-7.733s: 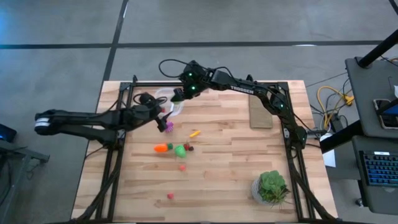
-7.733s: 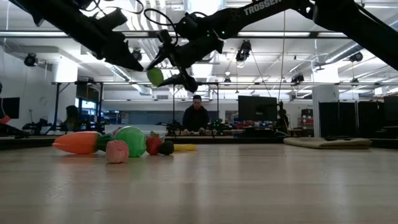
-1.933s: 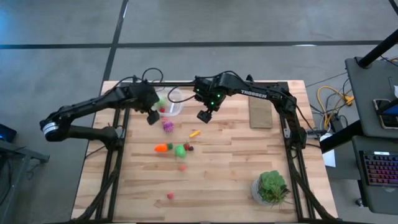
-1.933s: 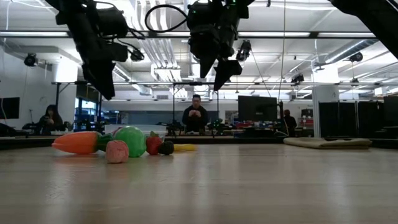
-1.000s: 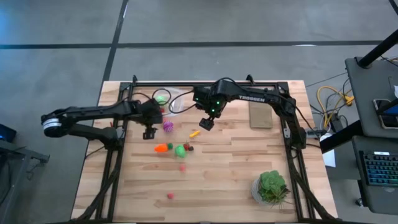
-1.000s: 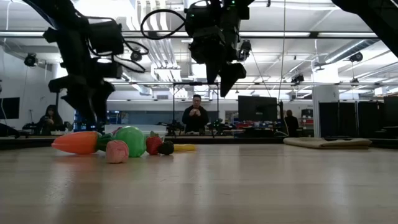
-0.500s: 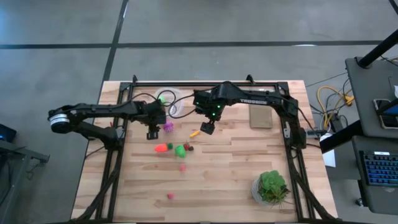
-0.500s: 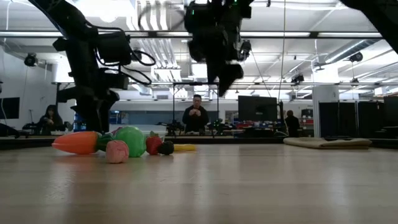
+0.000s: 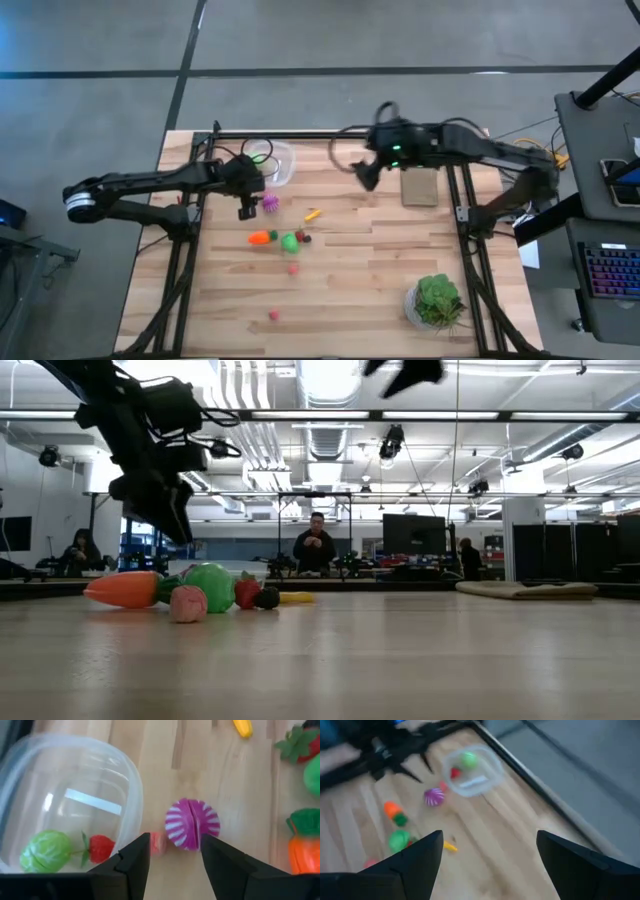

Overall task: Pick and placing Produce into tupperware
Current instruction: Put the top peach into the transparent bin

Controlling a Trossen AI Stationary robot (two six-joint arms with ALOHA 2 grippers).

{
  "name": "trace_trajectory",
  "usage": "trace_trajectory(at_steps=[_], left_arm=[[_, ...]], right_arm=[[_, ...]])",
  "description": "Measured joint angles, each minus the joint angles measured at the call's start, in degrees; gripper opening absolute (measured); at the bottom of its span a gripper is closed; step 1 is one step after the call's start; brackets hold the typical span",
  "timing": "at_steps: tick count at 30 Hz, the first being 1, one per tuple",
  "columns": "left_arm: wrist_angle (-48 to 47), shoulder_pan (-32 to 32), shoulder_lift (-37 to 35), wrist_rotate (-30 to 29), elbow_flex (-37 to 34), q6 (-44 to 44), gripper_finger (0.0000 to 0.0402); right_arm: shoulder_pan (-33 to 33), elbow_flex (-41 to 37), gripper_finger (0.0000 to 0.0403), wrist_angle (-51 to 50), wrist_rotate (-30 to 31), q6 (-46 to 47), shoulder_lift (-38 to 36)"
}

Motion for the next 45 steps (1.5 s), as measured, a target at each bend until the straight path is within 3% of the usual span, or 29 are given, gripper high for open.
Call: trace_trajectory(at_steps=[2,5,9,15,21,33,45], left_arm=[[0.6,0.0,-0.6,0.0,0.0,0.0,0.0159],[0.8,0.0,-0.8,0.0,0.0,0.0,0.0159],[0.6,0.0,-0.5,0.0,0.0,0.1,0.0159],[1.3,0.0,-0.1,0.0,0.0,0.1,0.0159],[1.4,0.0,0.1,2.5,-0.1,0.6,0.0159],[1.5,0.1,2.4,3.4,-0.2,3.6,0.0159],[1.8,0.1,7.2,3.4,0.0,3.3,0.0159]], right_arm=[[0.9,-3.2,0.0313,0.8,0.5,6.3,-4.4],[4.9,-10.6,0.0313,10.0,-0.6,1.7,-10.8],[6.1,-24.1,0.0313,23.7,-10.8,-0.3,-17.5],[6.1,-41.1,0.0313,44.7,-18.5,1.3,-29.5],[5.9,-48.2,0.0313,45.9,-17.2,1.6,-37.8],[6.0,-60.0,0.0313,49.4,-17.4,-0.2,-47.2],[6.0,-72.7,0.0313,51.5,-17.1,0.3,-64.4]])
